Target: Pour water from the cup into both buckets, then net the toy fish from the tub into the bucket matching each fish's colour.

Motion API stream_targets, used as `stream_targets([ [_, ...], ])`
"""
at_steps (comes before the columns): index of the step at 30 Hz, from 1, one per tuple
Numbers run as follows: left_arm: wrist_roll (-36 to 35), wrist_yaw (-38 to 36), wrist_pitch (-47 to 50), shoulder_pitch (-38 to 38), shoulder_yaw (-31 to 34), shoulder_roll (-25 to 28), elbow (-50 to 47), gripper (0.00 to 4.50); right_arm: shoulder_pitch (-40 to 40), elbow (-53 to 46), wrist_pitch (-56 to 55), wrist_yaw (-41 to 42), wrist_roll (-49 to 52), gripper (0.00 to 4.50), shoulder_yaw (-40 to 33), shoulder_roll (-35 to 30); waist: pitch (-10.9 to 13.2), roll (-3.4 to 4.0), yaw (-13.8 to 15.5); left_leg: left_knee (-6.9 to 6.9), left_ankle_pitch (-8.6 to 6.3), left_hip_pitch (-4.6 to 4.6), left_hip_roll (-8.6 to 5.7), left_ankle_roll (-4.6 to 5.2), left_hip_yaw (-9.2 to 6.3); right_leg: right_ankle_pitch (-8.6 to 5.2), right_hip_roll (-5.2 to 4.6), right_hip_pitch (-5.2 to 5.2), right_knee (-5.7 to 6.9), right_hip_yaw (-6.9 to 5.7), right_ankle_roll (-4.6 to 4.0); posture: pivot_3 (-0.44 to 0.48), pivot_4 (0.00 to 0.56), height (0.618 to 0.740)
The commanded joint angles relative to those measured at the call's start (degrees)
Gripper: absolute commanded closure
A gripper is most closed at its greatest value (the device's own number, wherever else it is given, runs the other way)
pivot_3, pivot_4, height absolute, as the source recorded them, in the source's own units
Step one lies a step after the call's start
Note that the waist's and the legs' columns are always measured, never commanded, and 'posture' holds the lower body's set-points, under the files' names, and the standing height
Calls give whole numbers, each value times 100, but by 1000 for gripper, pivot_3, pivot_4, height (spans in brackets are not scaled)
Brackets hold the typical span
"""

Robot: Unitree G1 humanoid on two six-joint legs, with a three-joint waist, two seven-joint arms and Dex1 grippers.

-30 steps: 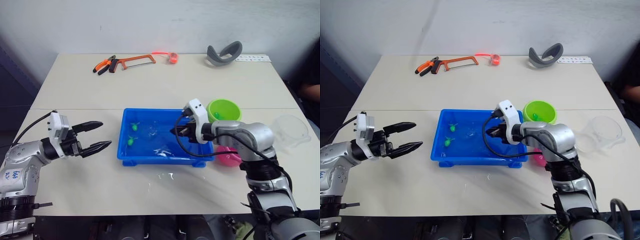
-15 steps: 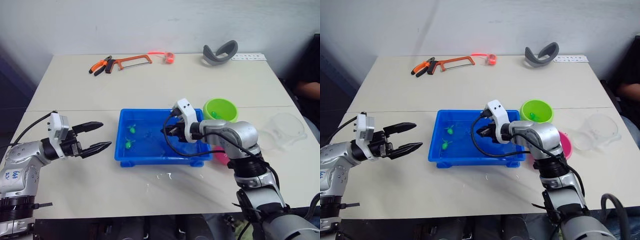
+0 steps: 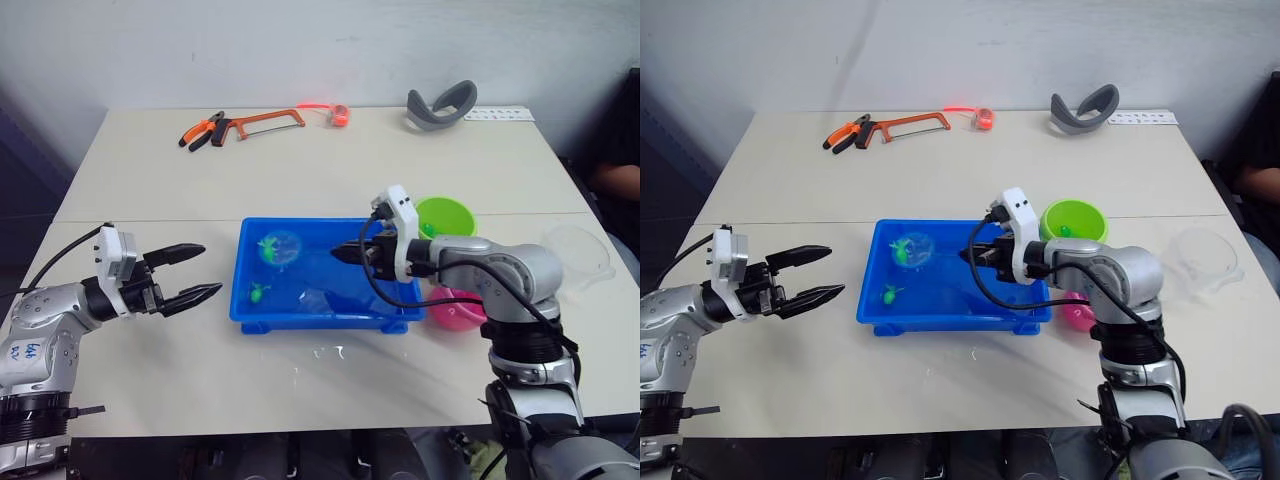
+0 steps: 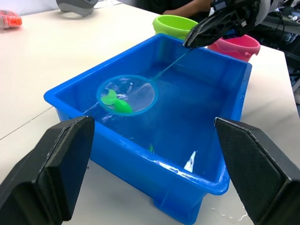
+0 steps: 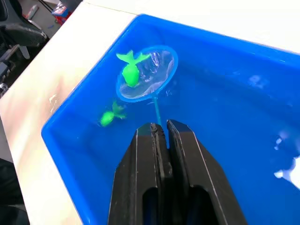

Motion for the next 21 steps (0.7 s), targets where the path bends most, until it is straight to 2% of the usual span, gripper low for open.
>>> stream_targets([
  [1, -94, -50, -39, -109, -9, -41, -134, 65, 204, -701, 48, 254, 387, 4500, -395, -400, 0, 0, 5, 0, 0, 0, 0, 0, 0, 0, 0, 0, 0, 0, 0, 0, 150, 740],
  [5, -328, -58, 341, -227, -181, -107, -519, 65, 1075, -1638, -356, 682, 621, 4500, -856, -1184, -1, -2, 51, -1, -2, -3, -1, 2, -7, 0, -2, 1, -3, -3, 0, 0, 150, 740],
  [12, -325, 246, 580, -800, -565, -497, -755, 65, 2351, -2311, -765, 721, 813, 4500, -1976, -1810, -2, -4, 155, 3, 4, 2, -2, 1, 7, 0, 0, 6, -6, 8, 1, 0, 150, 740],
  [21, -253, 126, 627, -1446, -1116, -913, -595, 65, 2806, -2193, -459, 727, 2134, 4500, -3784, -2467, -2, -5, 197, 4, 9, 4, -3, 5, 5, 1, 4, 13, -6, 8, 1, 0, 150, 740],
])
